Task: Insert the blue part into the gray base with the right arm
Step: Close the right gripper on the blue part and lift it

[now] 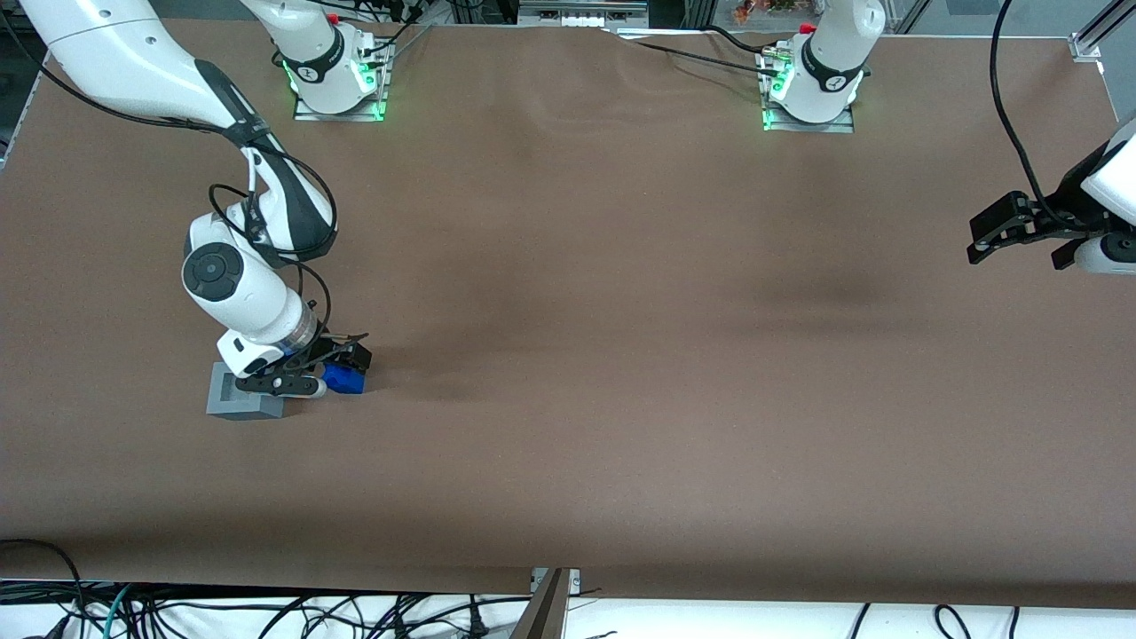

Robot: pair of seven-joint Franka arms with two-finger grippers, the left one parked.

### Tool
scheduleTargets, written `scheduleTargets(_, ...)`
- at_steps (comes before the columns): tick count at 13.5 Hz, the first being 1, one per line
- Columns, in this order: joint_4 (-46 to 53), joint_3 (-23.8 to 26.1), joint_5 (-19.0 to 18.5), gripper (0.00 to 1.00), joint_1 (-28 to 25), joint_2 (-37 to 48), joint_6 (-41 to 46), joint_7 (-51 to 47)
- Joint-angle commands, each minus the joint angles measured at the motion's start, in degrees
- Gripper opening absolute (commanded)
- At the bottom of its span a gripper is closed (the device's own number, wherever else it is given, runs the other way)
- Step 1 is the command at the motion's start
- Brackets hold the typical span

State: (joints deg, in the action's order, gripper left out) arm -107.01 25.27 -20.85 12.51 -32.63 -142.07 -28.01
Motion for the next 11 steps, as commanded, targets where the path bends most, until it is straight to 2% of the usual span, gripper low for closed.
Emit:
scheduleTargets(1, 1.19, 0.04, -1.39, 0.91, 0.06, -1.21, -0.75, -0.91)
scheduleTargets(7, 1.19, -0.31, -1.57, 0.52, 0.15, -1.73, -1.19, 0.14)
scheduleTargets(9, 1.19, -0.58, -1.48, 0.32, 0.15, -1.56, -1.11, 1.89)
scheduleTargets(11, 1.54, -0.58, -1.39, 0.29, 0.32, 0.1, 0.38, 3.13)
